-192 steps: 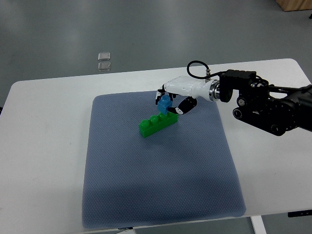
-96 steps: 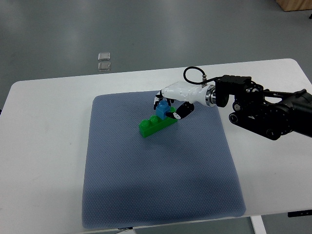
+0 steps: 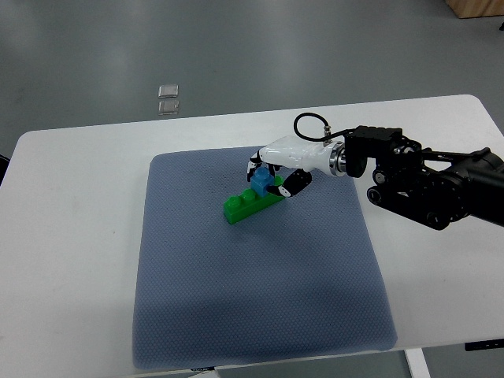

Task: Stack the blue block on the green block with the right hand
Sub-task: 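Lower the blue block onto the green block's studs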

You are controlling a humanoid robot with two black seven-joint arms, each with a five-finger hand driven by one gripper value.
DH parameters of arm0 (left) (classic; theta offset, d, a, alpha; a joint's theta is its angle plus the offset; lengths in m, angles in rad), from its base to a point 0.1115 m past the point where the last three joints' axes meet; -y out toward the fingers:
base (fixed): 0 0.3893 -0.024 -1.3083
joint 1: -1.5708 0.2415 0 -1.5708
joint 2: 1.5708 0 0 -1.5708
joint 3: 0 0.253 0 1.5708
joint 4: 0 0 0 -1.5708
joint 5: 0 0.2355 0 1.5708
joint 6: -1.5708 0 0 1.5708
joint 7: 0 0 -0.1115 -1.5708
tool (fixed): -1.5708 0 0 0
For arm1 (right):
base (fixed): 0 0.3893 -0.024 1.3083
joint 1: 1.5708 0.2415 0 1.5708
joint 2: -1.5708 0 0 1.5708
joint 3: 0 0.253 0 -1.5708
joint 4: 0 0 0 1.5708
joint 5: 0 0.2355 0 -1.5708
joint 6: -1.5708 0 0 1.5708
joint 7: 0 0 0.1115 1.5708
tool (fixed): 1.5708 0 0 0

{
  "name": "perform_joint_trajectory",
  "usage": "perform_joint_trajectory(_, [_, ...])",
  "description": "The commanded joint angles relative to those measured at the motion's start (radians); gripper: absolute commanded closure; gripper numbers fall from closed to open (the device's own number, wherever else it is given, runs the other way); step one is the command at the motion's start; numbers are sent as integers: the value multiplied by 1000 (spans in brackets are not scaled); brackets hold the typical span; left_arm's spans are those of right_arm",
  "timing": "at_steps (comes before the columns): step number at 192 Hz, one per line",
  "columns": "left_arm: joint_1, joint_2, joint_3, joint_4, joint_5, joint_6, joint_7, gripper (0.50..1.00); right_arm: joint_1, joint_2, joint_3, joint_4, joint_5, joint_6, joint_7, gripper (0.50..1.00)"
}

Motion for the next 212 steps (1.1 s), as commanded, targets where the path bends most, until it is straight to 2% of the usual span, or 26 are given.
perform_joint_trajectory(1, [1,0,0,0,0,0,0,500,-1,0,0,-1,0,-1,0,1000])
perform_joint_trajectory(85, [-1,0,0,0,0,0,0,500,-1,14,-2,-14,-14,-1,0,1000])
perform_joint_trajectory(109, [1,0,0,0,0,0,0,500,-3,63,-31,-80,-22,-39,3,1000])
perform_joint_trajectory(212, [-1,0,0,0,0,0,0,500,3,39,-42,-53,-9,-10,18,993])
